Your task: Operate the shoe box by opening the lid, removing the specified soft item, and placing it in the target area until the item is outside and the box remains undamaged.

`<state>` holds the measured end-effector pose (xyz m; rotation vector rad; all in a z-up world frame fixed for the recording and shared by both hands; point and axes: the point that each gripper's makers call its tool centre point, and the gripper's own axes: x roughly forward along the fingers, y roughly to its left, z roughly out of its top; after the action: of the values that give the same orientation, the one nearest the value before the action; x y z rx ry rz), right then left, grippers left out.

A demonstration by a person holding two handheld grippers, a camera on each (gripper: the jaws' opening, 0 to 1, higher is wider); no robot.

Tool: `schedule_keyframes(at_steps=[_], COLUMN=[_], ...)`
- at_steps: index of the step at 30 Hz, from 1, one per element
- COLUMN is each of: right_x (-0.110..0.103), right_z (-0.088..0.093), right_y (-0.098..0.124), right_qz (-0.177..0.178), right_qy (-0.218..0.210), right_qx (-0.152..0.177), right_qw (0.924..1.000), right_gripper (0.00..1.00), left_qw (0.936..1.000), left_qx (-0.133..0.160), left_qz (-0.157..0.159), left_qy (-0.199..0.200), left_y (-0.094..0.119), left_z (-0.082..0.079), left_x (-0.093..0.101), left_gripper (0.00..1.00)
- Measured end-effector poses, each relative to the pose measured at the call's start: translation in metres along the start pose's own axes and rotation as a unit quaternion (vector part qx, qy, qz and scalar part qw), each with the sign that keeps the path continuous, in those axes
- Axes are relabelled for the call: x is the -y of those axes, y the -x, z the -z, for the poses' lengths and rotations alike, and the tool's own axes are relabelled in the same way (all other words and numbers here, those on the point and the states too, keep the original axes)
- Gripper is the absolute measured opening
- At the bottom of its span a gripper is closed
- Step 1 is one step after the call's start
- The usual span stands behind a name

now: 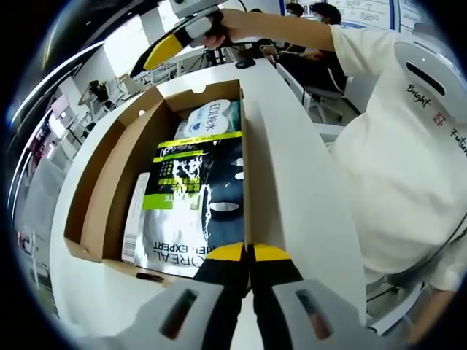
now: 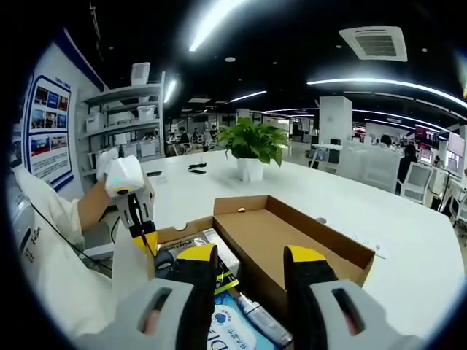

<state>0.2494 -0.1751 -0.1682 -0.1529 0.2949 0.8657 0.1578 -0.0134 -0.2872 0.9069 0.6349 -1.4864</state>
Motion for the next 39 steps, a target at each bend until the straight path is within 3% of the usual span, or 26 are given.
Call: schedule_keyframes(at_steps=[9, 14, 29, 33, 35, 36, 39], right_x=[-0.012, -0.016, -0.025, -0.034, -0.035, -0.033, -0.036], right_z=[0.014, 0.007, 0.032, 0.039, 0.049, 0.050, 0.050], right_y=[-0.012, -0.011, -0.026, -0.031, -0.035, -0.037, -0.039], right_qz=[-0.020, -0.022, -0.064, -0.090, -0.086, -0.081, -0.086], right_qy=[-0.017, -0.003, -0.110, -0.145, -0.139, -0.123, -0.129], right_qx=[-0.022, -0.031, -0.056, -0.070, -0.092, -0.093, -0.093], right_qw=[0.9994, 0.9993, 0.9903, 0.9828, 0.9822, 0.9848, 0.9834], right_gripper=[0.36, 0.36, 0.36, 0.35, 0.35, 0.35, 0.35], left_qw=[1.0000, 1.0000, 1.0000, 1.0000, 1.0000, 1.0000, 1.0000], left_qx=[0.004, 0.006, -0.004, -0.003, -0.002, -0.002, -0.002], left_qz=[0.000, -0.001, 0.001, -0.001, -0.002, -0.003, -0.003], left_qy=[0.008, 0.001, 0.009, 0.008, 0.006, 0.006, 0.004], left_y=[0.000, 0.000, 0.001, 0.001, 0.001, 0.001, 0.001], left_z=[0.001, 0.000, 0.001, 0.001, 0.001, 0.001, 0.001], left_x=[0.000, 0.000, 0.000, 0.000, 0.000, 0.000, 0.000], left_gripper=[0.01, 0.01, 0.01, 0.01, 0.01, 0.01, 0.01])
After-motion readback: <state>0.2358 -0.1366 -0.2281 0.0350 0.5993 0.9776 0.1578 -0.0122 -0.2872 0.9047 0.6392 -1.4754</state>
